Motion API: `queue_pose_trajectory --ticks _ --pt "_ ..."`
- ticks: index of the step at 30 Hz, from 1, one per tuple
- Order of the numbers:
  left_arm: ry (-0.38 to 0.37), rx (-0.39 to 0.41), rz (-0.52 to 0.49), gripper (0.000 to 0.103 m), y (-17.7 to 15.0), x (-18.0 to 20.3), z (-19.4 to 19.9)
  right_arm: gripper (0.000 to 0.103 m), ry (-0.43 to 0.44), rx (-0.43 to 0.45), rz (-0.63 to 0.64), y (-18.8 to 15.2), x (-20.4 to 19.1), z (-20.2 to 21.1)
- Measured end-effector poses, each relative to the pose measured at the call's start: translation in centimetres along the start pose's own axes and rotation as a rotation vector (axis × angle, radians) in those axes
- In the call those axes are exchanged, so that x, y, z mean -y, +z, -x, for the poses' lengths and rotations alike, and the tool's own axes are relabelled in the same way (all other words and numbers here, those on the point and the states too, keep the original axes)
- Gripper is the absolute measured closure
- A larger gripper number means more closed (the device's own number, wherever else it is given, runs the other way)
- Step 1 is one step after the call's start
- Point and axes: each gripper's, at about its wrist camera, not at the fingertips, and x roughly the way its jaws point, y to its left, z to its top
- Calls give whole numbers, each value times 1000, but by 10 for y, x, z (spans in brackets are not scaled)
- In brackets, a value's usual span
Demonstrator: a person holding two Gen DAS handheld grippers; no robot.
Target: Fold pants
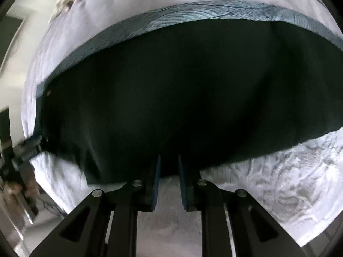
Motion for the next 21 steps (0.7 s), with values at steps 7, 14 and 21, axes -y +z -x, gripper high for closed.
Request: queue_pose_trajectory --ticks 7,14,21 --pt "-16 53 75 0 -16 -26 30 67 57 6 25 6 -14 29" --pt "-149 71 238 16 -19 -111 32 57 56 14 159 31 -67 44" --pt "-388 27 239 46 -27 -147 12 57 76 -64 178 14 -87 27"
